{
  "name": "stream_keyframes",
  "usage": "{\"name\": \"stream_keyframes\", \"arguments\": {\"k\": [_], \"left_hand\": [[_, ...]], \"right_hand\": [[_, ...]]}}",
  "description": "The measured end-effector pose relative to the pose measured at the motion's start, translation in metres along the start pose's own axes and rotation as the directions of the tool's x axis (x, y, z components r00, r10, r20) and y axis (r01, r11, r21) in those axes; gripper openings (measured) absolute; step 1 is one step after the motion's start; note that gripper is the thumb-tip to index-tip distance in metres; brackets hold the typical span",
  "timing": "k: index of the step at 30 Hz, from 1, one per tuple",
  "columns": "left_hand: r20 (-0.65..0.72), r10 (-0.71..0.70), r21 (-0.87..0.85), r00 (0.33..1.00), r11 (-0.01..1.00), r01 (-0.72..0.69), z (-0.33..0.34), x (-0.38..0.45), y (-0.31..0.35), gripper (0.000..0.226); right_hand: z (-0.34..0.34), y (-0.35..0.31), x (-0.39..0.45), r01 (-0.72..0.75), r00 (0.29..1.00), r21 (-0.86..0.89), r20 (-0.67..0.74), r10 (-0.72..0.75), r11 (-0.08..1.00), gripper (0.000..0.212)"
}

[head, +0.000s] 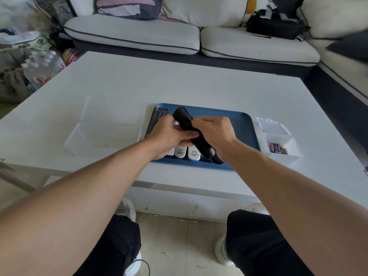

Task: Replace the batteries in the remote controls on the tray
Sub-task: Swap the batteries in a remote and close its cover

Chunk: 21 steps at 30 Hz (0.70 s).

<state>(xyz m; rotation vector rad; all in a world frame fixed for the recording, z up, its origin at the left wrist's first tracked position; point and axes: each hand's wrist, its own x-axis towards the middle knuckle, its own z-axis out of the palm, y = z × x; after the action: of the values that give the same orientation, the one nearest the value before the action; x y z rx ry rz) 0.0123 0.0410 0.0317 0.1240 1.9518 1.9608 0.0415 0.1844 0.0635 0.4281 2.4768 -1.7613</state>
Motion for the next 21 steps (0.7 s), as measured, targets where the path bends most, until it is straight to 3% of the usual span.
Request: {"name": "stream_keyframes", "arguments": {"k": [3,6,11,14,18,21], "left_hand": [[-0.035,0.017,0.050,0.999,0.999,-0.015,0.004,0.001,-0.003,0.040],[-0.086,0.004,-0.018,0.996,1.000,-0.005,0.004,0.004,-0.003,0.043],[-0.255,-0.070,-0.199,0.964,0.980,0.018,-0.003,0.009,-0.001,0.033],[-0.242,-0.113,-0.250,0.964,0.967,0.051,-0.005,0.009,-0.002,0.030],[-0.195,-0.133,-0.298,0.972,0.952,0.071,-0.001,0.009,0.001,0.016],[-0.264,-0.079,-0.198,0.961,0.980,0.026,0.002,0.010,0.000,0.011]], "right_hand": [[0.002,0.001,0.000,0.001,1.000,0.003,-0.017,-0.001,1.000,0.027],[-0.002,0.001,0.003,-0.003,1.000,-0.046,-0.026,0.002,0.999,0.013],[-0.020,0.019,0.012,0.118,0.993,-0.349,0.048,-0.108,0.930,0.060],[-0.023,0.027,0.009,0.223,0.975,-0.501,0.128,-0.183,0.836,0.044],[-0.022,0.027,0.008,0.256,0.962,-0.609,0.084,-0.260,0.751,0.027],[-0.021,0.029,0.007,0.268,0.958,-0.695,0.119,-0.261,0.667,0.020]]}}
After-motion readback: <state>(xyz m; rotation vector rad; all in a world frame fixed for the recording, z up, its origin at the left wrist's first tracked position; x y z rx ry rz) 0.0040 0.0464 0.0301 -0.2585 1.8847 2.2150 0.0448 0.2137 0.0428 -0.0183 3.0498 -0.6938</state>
